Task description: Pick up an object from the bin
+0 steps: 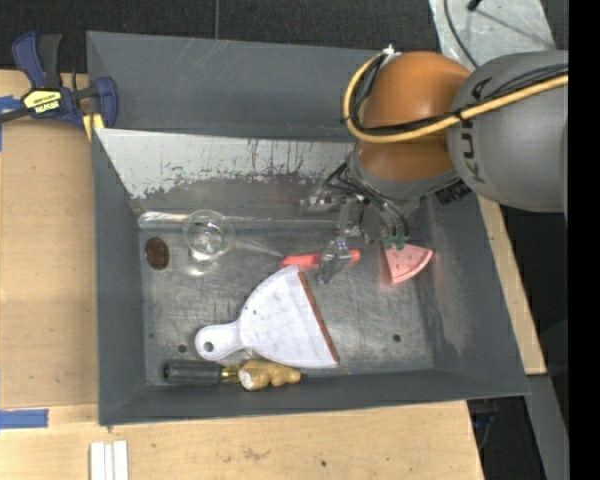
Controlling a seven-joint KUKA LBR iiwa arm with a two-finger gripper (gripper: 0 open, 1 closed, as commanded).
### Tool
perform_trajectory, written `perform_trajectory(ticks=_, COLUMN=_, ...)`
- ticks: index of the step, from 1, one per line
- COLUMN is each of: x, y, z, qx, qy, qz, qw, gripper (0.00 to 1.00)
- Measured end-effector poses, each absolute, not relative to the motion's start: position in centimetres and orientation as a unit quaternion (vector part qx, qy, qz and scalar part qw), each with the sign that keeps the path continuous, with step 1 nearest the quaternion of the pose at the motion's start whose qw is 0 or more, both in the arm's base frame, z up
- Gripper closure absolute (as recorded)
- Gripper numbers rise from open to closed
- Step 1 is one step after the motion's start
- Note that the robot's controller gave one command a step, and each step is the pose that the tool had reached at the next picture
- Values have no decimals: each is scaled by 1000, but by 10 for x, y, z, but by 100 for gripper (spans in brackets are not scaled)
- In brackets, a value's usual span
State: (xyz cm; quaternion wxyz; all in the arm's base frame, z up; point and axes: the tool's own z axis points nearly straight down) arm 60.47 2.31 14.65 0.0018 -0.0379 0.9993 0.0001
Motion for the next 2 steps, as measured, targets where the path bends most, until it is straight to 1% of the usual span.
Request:
perform_trajectory(ticks=1, x=602, y=29, z=128, qx=-38, qy=999, qz=0, qw=2, gripper=100)
perform_trajectory(ticks=2, x=602, y=29, z=128, qx=-38, qy=999, qz=0, qw=2, gripper=0)
